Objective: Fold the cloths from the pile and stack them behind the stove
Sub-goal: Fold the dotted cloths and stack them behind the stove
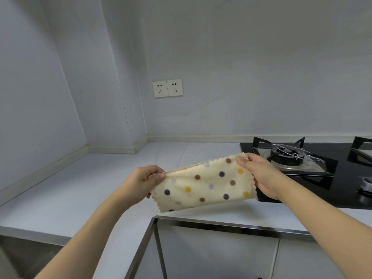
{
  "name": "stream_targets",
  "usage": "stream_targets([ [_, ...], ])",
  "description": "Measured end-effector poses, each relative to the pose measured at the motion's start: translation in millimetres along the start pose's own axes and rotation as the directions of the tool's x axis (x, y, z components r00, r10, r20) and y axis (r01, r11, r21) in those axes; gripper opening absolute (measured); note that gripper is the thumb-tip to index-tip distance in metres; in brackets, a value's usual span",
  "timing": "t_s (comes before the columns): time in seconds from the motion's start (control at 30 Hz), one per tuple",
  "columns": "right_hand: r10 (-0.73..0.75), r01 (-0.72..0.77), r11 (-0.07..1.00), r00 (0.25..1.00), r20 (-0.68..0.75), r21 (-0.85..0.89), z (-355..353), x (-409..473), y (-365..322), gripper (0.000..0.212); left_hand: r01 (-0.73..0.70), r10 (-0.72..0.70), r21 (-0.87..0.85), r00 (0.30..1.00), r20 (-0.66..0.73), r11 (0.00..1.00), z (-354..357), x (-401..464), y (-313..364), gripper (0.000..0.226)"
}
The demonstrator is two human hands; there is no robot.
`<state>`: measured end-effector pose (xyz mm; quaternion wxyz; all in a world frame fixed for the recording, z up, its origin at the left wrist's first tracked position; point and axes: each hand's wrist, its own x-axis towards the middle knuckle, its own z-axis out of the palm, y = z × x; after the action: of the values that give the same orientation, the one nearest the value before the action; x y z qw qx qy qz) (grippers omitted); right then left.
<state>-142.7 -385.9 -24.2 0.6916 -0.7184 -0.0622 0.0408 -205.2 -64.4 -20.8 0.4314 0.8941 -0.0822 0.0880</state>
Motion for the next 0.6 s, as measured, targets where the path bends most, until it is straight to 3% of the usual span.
stream_targets([
  [0.17,0.004,-0.058,0.957,0.982,-0.189,-0.284,25.9,16.7,20.6,0.019,0.091,-0.095,-0.134,0.995,-0.027,0.987,10.4,14.0,-13.2,0.008],
  [0.3,-0.093,-0.036,0.786,0.98,-0.175,-0.617,39.9,33.7,38.3,0.02,0.176,-0.185,-0.143,0.982,-0.047,0.974,19.8,36.3,-29.0,0.011],
  [0.43,-0.121,-0.046,0.496,0.985,-0.122,-0.867,41.4,54.7,61.7,0.018,0.207,-0.192,0.059,0.962,-0.196,0.977,35.4,60.5,-50.3,0.032],
  [0.6,-0.157,-0.106,0.39,0.971,-0.179,-0.915,37.3,72.6,90.6,0.02,0.272,-0.254,0.197,0.961,-0.112,0.942,55.2,82.8,-73.5,0.031],
])
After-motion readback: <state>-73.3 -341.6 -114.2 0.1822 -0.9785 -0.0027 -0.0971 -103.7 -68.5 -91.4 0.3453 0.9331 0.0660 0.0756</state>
